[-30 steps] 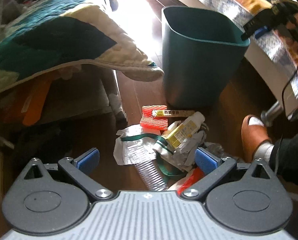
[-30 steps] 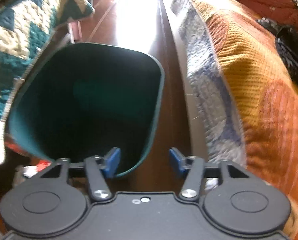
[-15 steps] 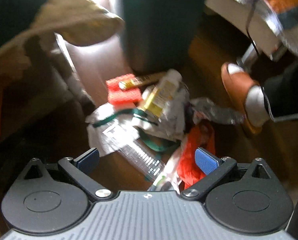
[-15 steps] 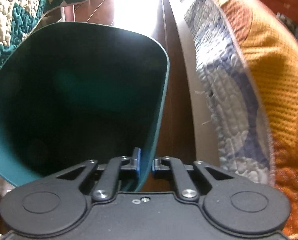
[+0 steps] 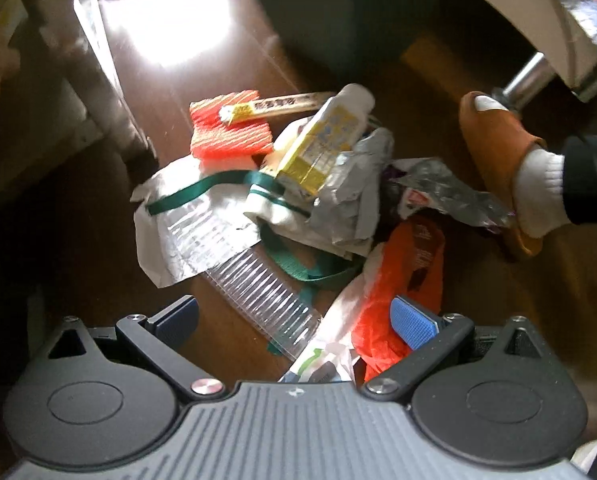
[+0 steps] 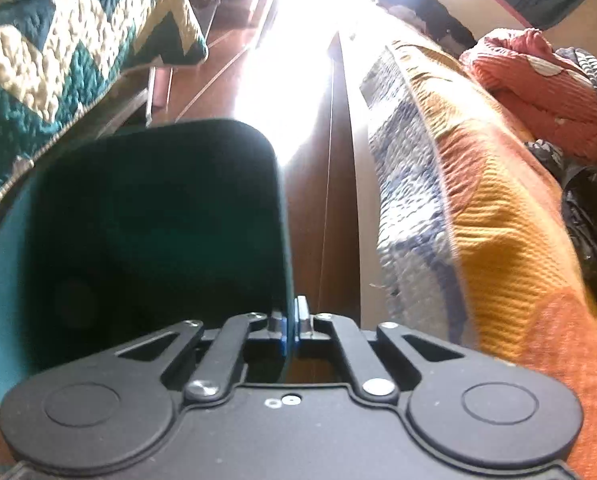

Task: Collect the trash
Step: 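Grasp the white-green wrapper packet from the pile with the left tool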

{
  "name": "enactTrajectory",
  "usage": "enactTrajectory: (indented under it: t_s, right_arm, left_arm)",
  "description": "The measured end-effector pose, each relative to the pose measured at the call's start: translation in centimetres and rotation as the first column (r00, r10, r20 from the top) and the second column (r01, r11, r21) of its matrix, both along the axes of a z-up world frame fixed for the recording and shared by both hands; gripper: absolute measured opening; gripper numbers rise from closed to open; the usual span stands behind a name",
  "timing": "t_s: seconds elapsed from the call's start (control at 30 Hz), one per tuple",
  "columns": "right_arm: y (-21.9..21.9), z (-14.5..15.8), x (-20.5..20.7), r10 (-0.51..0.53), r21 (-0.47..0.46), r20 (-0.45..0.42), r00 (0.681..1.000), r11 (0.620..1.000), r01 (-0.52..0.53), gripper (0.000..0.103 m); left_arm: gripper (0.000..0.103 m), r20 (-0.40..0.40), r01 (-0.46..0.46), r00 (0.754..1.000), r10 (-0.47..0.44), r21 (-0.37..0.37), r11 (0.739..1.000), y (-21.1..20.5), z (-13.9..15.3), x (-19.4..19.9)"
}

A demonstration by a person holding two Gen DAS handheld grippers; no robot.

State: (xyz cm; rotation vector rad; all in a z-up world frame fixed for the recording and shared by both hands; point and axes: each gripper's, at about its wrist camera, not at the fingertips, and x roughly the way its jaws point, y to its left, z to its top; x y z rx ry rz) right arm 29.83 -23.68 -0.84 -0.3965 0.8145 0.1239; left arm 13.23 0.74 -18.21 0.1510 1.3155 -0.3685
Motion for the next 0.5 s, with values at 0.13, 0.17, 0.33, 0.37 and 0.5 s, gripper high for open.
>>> enactTrajectory:
  t_s: [0.13, 0.17, 0.33, 0.37, 0.5]
  right_arm:
    - [-0.1, -0.2, -1.4, 0.032, -0.054, 0.03, 0.999, 0.998, -0.03, 0.002]
    - [-0.1, -0.2, -1.7, 0.03, -0.059, 0.032, 0.999, 0.998, -0.028, 0.002]
    - [0.1, -0.4, -1.9, 0.02, -0.064, 0.045, 0.999, 0.998, -0.017, 0.002]
    - [0.1, -0.4, -1.9, 0.018, -0.063, 0.047, 0.999, 0.998, -0.015, 0.002]
    - [0.2, -0.3, -2.1, 0.017, -0.061, 0.05, 0.999, 0.998, -0.014, 0.002]
  left_arm:
    - [0.103, -0.043, 0.074, 0.996, -0.075, -0.019, 0.997, -1.3, -1.5, -0.4]
    - [0.103, -0.055, 0.127, 0.99, -0.128, -0.016, 0.992, -1.8, -1.8, -1.0]
    - [0.103, -0.117, 0.252, 0.962, -0.246, 0.034, 0.967, -2.5, -3.9, -4.1]
    - [0.103, -0.142, 0.267, 0.956, -0.255, 0.066, 0.962, -2.6, -4.9, -4.6]
    - [0.102, -0.247, 0.378, 0.912, -0.328, 0.194, 0.905, -3.0, -9.3, -6.6]
